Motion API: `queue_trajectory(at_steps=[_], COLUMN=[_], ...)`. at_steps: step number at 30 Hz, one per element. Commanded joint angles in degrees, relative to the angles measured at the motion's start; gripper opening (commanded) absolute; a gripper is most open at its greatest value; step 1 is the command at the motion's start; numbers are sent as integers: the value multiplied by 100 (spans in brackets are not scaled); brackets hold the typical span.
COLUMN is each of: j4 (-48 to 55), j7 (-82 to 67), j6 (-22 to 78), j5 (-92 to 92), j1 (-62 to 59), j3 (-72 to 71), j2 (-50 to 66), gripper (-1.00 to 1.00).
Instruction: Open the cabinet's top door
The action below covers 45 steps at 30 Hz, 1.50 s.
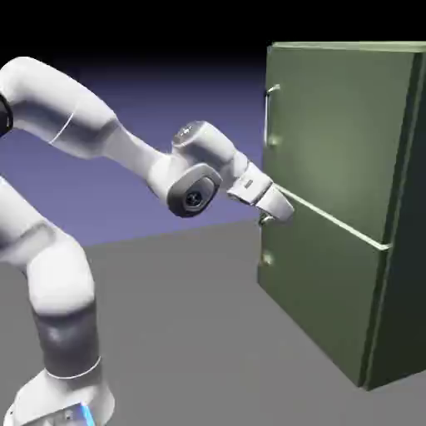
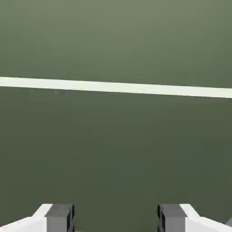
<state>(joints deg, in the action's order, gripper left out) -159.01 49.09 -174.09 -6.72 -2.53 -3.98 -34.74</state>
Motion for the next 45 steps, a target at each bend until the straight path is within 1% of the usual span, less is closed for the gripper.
queue_trajectory(at_steps=[1,45], j4=[74,3329], j7=[246,11068], j6=[-3,-137], j5=[-250,-11215], j1=[-119,-5364], j3=[-148,-6633], j2=[-77,-3475], gripper=[0,0])
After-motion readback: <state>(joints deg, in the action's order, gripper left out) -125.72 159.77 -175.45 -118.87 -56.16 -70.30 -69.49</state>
